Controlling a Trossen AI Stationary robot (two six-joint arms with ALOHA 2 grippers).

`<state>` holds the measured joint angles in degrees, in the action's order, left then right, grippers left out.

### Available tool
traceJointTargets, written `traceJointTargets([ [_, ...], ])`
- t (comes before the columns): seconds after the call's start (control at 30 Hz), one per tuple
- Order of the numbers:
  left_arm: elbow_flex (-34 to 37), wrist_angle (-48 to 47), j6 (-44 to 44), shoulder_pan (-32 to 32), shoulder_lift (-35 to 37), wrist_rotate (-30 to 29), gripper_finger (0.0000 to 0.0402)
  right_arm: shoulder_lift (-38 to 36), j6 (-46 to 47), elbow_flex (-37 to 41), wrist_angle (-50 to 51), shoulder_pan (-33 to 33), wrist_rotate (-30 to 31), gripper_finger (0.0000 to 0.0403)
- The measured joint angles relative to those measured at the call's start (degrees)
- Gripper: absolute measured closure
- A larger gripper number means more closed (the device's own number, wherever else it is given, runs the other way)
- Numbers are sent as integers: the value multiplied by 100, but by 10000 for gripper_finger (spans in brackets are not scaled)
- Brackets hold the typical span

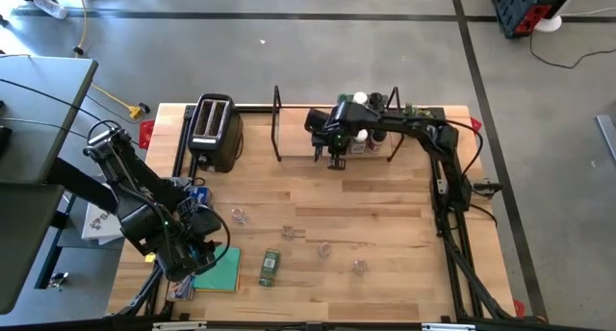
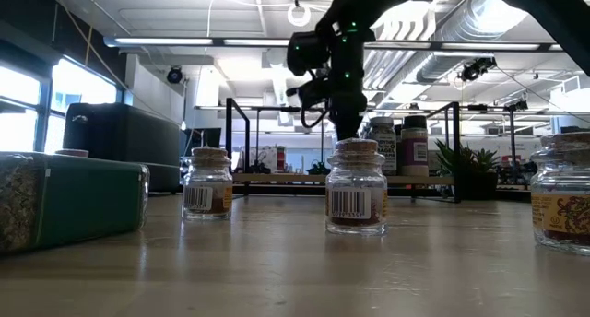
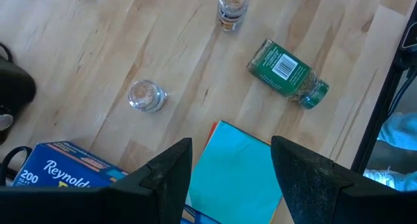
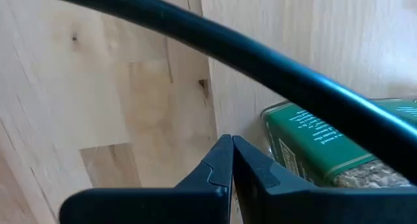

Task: Shelf spices
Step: Put the right green spice bottle on the shelf and align with the other green spice bottles

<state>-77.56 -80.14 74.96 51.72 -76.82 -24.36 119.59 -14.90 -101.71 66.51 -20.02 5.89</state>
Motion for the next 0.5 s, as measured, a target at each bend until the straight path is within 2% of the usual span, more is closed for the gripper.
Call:
traceJointTargets([
  [0.5, 0, -24, -11, -264, 0, 4, 197, 0, 209, -96, -118, -224, -47, 399],
])
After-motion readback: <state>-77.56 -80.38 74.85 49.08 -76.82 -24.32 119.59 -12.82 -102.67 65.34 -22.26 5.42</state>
